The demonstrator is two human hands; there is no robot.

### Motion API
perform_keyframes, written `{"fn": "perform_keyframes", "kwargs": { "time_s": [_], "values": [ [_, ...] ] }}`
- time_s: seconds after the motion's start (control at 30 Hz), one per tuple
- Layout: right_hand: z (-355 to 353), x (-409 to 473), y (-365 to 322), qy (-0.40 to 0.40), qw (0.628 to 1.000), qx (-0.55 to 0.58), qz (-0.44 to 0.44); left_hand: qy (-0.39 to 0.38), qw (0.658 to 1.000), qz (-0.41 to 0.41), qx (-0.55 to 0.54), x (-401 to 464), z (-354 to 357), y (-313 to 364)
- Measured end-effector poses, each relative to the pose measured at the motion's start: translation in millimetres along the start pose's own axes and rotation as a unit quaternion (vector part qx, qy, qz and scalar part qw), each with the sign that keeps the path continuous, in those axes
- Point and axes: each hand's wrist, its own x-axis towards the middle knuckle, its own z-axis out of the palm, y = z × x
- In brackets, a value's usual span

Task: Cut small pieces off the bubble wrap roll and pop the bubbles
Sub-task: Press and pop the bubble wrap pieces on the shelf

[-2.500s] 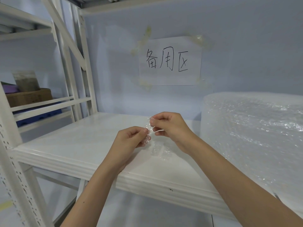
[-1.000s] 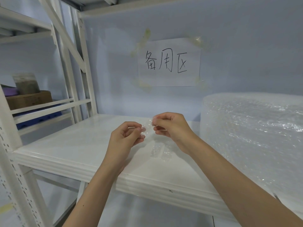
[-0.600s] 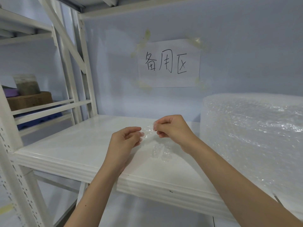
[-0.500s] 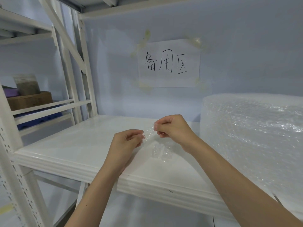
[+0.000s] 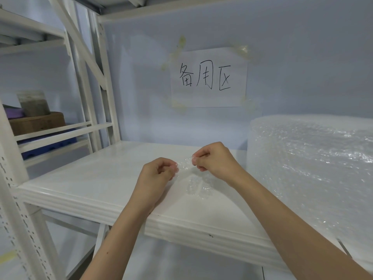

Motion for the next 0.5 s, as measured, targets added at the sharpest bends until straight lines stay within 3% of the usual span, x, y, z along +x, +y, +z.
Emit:
{"fn": "perform_keyframes", "kwargs": {
  "time_s": [0.5],
  "values": [
    [-3.0, -1.0, -0.4, 0.001, 1.0, -0.007, -0.002, 0.003, 1.0, 0.021, 0.003, -1.8, -0.4, 2.8]
  ]
}}
